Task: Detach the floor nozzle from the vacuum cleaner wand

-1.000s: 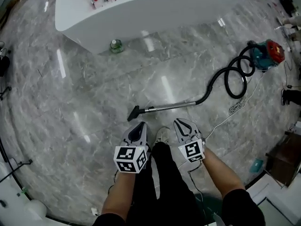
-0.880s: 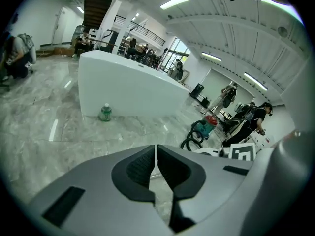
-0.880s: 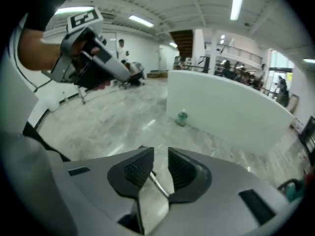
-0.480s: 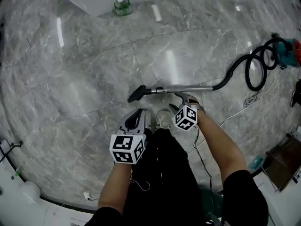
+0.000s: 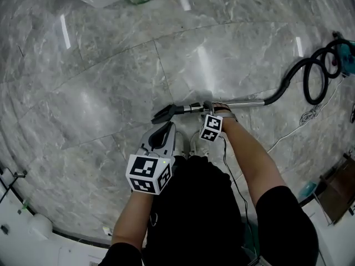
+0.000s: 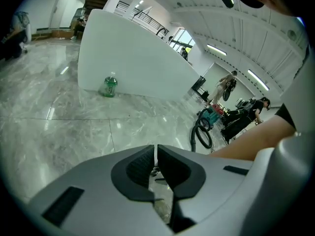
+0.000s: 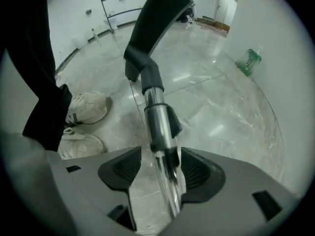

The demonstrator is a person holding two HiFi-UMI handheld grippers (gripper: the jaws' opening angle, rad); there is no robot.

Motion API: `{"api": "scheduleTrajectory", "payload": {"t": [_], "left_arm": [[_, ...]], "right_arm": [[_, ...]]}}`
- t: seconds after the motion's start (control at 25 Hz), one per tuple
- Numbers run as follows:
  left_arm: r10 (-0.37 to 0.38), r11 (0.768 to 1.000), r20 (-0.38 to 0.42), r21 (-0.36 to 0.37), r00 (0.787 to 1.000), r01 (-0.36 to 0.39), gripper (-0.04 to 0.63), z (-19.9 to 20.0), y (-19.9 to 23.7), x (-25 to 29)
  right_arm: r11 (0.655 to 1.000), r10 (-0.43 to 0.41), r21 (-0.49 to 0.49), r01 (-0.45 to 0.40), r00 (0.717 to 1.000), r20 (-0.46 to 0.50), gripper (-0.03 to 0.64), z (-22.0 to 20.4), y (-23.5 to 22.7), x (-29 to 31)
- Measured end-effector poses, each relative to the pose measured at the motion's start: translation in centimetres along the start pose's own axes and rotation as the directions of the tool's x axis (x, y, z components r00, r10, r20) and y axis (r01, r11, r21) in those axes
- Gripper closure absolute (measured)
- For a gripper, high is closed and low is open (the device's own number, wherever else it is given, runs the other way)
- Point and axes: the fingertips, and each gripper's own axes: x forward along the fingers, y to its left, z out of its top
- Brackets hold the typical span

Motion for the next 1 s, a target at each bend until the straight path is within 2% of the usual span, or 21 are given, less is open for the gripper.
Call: {"api": "scheduleTrajectory", "payload": {"t": [0.12, 0.24, 0.36, 0.44, 0.56, 0.76, 0.84, 0.92, 0.96, 1.0], "left_arm": [[-0.007, 1.000, 0.013, -0.027, 1.000, 0.008, 0.586, 0.6, 1.3, 0.7], [0.009, 1.000, 0.024, -0.002, 1.000, -0.009, 0.586, 1.4, 2.4, 0.8], [0.029, 0.999, 0.019, 0.018, 0.999, -0.030, 0.586, 1.3, 3.2, 0.5], [0.067, 0.997, 0.018, 0.042, 0.998, -0.067, 0.586, 1.3, 3.6, 0.0], [0.119, 0.988, 0.030, 0.092, 0.992, -0.121, 0.586, 1.8, 3.1, -1.4], [0.166, 0.981, 0.102, 0.086, 0.981, -0.175, 0.586, 3.2, -1.7, -6.4], [0.148, 0.986, 0.109, 0.061, 0.983, -0.155, 0.584, 3.2, -4.5, -8.8], [0.077, 0.997, 0.091, -0.003, 0.993, -0.077, 0.565, 2.8, -7.2, -10.5], [0.026, 0.999, 0.081, -0.047, 0.996, -0.023, 0.500, 2.6, -8.4, -11.0], [-0.021, 0.996, 0.077, -0.090, 0.997, 0.028, 0.397, 2.6, -9.6, -11.3]], "right_arm": [[1.000, -0.007, -0.016, 0.006, 0.999, -0.046, 0.376, -0.8, -0.3, 2.8], [0.997, -0.036, -0.067, 0.028, 0.993, -0.114, 0.377, -1.8, -0.9, 5.0], [0.988, -0.063, -0.145, 0.043, 0.989, -0.136, 0.379, -2.2, -1.0, 6.1], [0.979, -0.058, -0.200, 0.030, 0.989, -0.139, 0.509, -2.1, -0.7, 5.7], [0.983, -0.023, -0.186, 0.009, 0.997, -0.073, 0.513, 0.1, -1.4, 2.5], [0.995, -0.067, -0.076, 0.070, 0.997, 0.045, 0.515, 3.9, -5.1, -8.2], [0.995, -0.077, -0.048, 0.082, 0.992, 0.098, 0.515, 5.0, -5.8, -13.2], [0.998, -0.043, -0.037, 0.049, 0.987, 0.157, 0.515, 6.3, -5.5, -17.9], [0.999, -0.005, -0.041, 0.013, 0.984, 0.181, 0.515, 6.8, -5.0, -20.0], [0.998, 0.039, -0.050, -0.029, 0.980, 0.198, 0.515, 7.3, -4.4, -21.9]]}}
